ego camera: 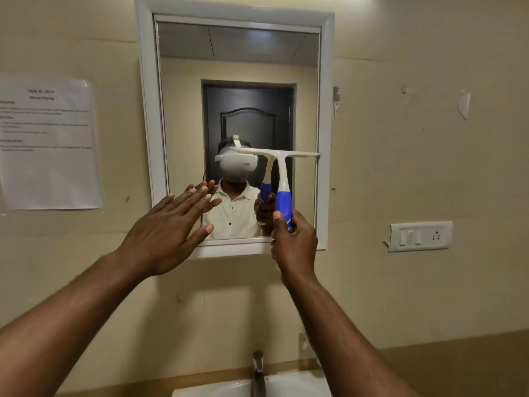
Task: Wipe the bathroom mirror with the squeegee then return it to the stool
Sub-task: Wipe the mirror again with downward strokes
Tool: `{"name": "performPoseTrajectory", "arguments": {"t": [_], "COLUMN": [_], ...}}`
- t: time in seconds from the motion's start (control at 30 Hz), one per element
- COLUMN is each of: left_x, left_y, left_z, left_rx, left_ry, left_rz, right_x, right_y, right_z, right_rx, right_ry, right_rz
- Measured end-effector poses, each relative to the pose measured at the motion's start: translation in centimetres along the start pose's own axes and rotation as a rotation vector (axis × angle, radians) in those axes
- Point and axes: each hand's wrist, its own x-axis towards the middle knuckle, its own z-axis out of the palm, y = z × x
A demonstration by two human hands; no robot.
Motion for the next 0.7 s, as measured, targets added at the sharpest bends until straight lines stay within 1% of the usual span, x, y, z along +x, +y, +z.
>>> {"name": "performPoseTrajectory", "arguments": {"t": [0.27,0.4,0.53,0.7], "left_x": [-1.4,-1.8,-2.1,-2.6], "left_y": [-0.1,-0.4,-0.9,-1.2], "left_z": [1.9,2.8,3.4,4.1], "left_rx": [-0.031,-0.026,-0.019,-0.015], "left_ry": [-0.011,-0.034,-0.073,-0.108], "left_rz": [0.028,0.018,-0.014,-0.040], "right_x": [-3.9,-6.3,-7.9,-9.2], "right_y": [4.5,6.6,7.4,7.8], "right_z": [-0.9,-1.5,-2.0,-3.0], "right_rx": [0.022,0.060,0.109,0.099], "right_ry": [-0.024,-0.029,-0.056,-0.083], "right_rz": [0.075,0.170,0.216,0.256]}}
